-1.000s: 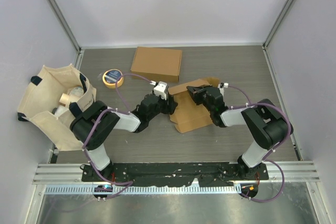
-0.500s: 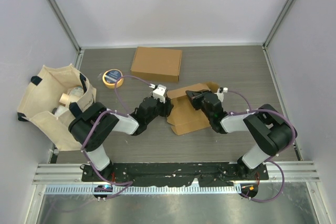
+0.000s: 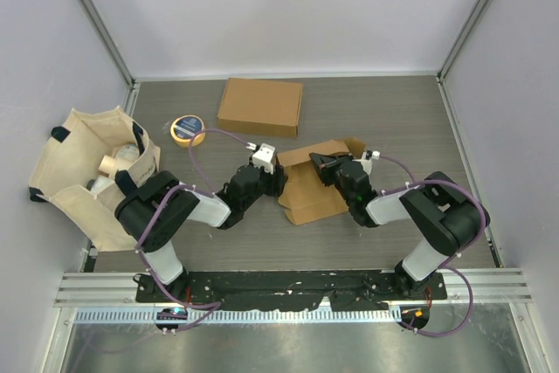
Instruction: Fold the paper box
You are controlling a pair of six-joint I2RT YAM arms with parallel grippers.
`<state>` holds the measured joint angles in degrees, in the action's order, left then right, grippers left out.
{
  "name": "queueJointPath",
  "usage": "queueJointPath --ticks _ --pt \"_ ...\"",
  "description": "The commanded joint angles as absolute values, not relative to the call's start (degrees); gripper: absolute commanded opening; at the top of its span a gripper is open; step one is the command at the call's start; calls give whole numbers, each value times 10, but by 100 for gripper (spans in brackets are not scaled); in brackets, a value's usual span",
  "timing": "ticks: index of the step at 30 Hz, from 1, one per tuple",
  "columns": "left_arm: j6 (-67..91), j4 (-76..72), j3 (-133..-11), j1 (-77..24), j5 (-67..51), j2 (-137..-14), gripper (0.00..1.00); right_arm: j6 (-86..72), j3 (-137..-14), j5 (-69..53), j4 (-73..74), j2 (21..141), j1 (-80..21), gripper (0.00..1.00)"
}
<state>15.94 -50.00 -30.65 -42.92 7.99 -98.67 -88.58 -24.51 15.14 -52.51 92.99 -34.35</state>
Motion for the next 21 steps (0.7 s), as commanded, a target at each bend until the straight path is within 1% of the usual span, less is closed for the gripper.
queueJointPath --ticks 1,4,8,9,10,12,14,15,17,21 --pt "135 -550 -330 -440 127 -998 54 -901 -239 154 -447 933 -352 1" --pt "121 -559 -331 -447 144 -1007 48 -935 -252 149 -411 922 -355 1" --pt "115 -565 -334 -459 184 -1017 48 -968 -274 152 -325 904 -366 1" --pt "110 -567 -334 -462 186 -1021 48 -973 -278 153 -316 903 -367 1" --pt "107 -570 -334 -463 187 -1024 52 -971 -281 154 -318 901 -367 1" --pt "112 -570 -334 -465 198 -1026 55 -969 -286 162 -289 895 -367 1" --pt "118 -569 -335 -466 205 -1024 56 -973 -288 156 -282 898 -367 1" --pt "125 -565 -337 -468 226 -1024 54 -978 -287 156 -285 901 -369 1" --pt "130 -562 -345 -470 256 -1027 52 -989 -279 154 -294 906 -372 1" --pt "143 -559 -367 -474 321 -1047 45 -1000 -277 156 -293 908 -379 1"
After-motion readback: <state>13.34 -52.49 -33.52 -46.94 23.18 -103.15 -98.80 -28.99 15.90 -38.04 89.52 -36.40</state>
